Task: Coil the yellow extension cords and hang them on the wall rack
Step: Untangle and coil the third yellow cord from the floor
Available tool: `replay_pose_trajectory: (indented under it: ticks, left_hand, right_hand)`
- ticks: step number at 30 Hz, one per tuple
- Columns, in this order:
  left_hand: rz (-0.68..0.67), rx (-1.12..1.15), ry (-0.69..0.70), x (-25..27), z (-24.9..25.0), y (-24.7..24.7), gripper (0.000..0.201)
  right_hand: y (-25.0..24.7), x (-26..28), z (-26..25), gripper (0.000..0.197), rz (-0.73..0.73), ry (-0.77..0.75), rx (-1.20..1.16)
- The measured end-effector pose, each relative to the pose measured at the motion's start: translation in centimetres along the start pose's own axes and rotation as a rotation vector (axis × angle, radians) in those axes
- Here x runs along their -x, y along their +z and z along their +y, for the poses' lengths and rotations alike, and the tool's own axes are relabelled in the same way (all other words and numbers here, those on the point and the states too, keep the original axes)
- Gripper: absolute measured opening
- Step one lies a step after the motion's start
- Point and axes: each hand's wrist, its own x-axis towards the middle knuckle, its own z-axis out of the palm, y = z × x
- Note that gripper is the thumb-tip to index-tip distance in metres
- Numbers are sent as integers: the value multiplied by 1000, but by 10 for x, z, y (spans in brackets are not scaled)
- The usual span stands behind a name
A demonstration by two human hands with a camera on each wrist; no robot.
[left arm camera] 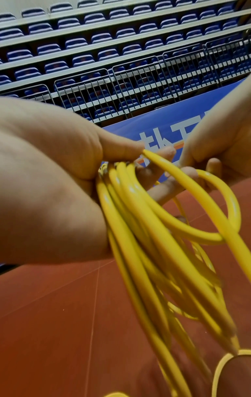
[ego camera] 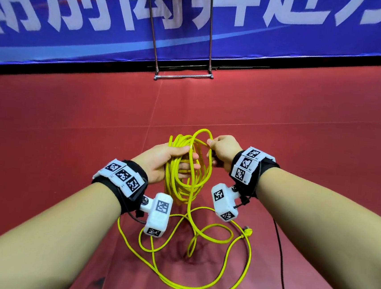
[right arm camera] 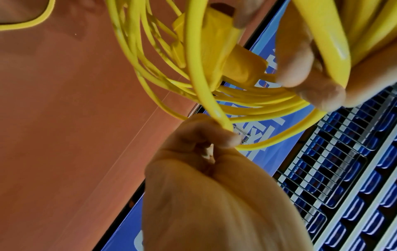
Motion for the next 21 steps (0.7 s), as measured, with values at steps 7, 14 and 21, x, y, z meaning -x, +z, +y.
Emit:
replay_pose_trajectory:
  ticks: [7, 14, 21]
  left_hand:
    - [-25, -97, 55, -3, -6, 10, 6]
    - [155, 28, 155, -12, 6, 10, 18]
    - [146, 34, 148, -10, 7, 7, 18]
  right_hand:
    - [-7, -1, 3, 16, 61, 79, -112]
    - [-14, 3, 27, 29, 149, -113, 741]
    - [-16, 7, 29, 32, 115, -155, 1028]
